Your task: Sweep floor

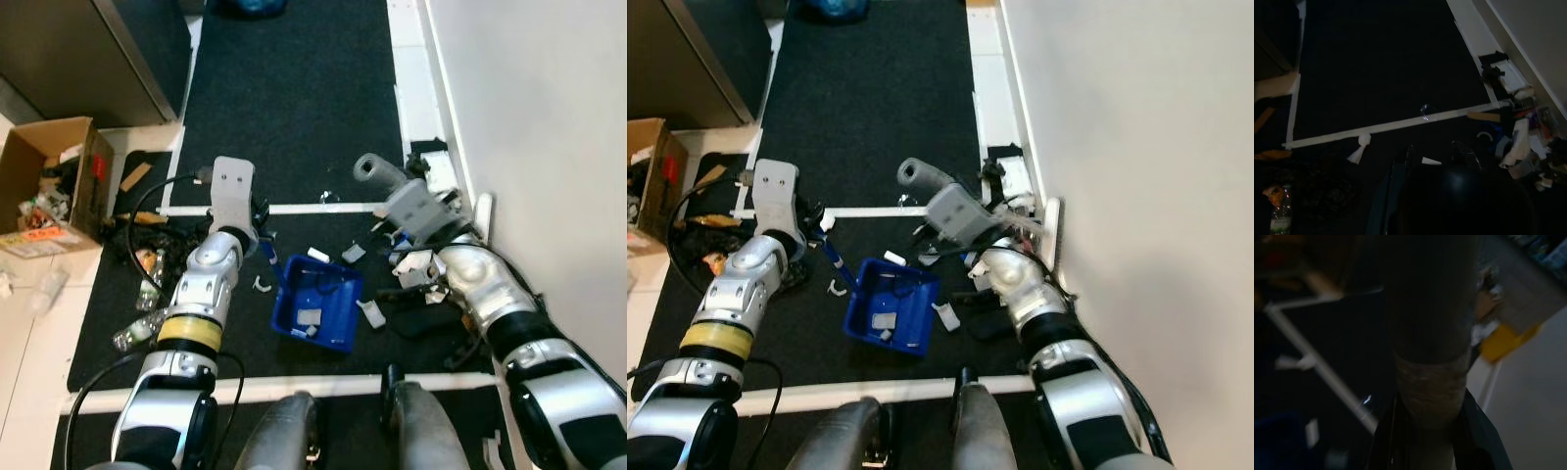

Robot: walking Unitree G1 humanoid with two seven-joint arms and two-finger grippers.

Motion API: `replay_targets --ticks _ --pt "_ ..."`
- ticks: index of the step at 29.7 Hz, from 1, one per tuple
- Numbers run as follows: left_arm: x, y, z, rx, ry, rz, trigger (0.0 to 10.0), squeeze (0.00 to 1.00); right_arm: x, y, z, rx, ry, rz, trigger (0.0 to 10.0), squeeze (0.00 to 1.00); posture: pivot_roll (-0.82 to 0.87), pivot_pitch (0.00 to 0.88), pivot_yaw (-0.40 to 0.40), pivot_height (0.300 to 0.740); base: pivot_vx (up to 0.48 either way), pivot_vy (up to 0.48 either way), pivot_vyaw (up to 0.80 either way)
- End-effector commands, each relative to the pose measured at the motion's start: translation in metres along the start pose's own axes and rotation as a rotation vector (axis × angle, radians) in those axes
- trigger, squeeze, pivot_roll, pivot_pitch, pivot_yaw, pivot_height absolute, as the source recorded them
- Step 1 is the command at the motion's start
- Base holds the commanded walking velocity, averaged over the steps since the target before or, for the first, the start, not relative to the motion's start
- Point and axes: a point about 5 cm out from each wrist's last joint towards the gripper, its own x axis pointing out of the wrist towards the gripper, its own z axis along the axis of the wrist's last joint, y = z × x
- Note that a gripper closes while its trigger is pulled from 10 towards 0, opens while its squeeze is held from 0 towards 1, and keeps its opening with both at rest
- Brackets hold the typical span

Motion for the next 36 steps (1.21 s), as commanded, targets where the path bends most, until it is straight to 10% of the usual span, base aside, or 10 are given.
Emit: replay_targets --ticks 1,6,9,15,16,20,36 --pt "-0.002 -0.009 -0.02 -0.057 0.073 -0.047 10.0 0.0 -0.003 0.016 -0.011 -0.007 0.06 0.033 10.0 0.0 0.14 0.293 0.031 0.74 0.0 0.0 0.0" --pt "-0.005 -0.008 -0.02 -0.055 0.072 -0.047 10.0 0.0 -0.018 0.045 -0.043 0.058 0.249 0.062 10.0 0.0 0.16 0.298 0.036 0.74 0.0 0.0 0.0" --pt "-0.007 -0.007 -0.019 -0.057 0.071 -0.045 10.0 0.0 -0.022 0.046 -0.051 0.351 0.301 -0.002 10.0 0.0 0.17 0.295 0.032 0.74 0.0 0.0 0.0" --pt "-0.008 -0.006 -0.02 -0.062 0.068 -0.043 10.0 0.0 -0.024 0.044 -0.058 0.574 0.338 -0.005 10.0 0.0 0.16 0.289 0.03 0.74 0.0 0.0 0.0" --pt "-0.008 -0.007 -0.019 -0.063 0.066 -0.044 10.0 0.0 -0.024 0.049 -0.058 0.788 0.348 0.008 10.0 0.0 0.16 0.286 0.029 0.74 0.0 0.0 0.0" --pt "-0.008 -0.007 -0.018 -0.065 0.064 -0.044 10.0 0.0 -0.019 0.052 -0.048 1.033 0.275 0.04 10.0 0.0 0.16 0.281 0.03 0.74 0.0 0.0 0.0" --pt "-0.009 -0.006 -0.016 -0.067 0.058 -0.044 10.0 0.0 -0.009 0.078 -0.006 1.264 0.061 0.268 10.0 0.0 0.17 0.276 0.026 0.74 0.0 0.0 0.0"
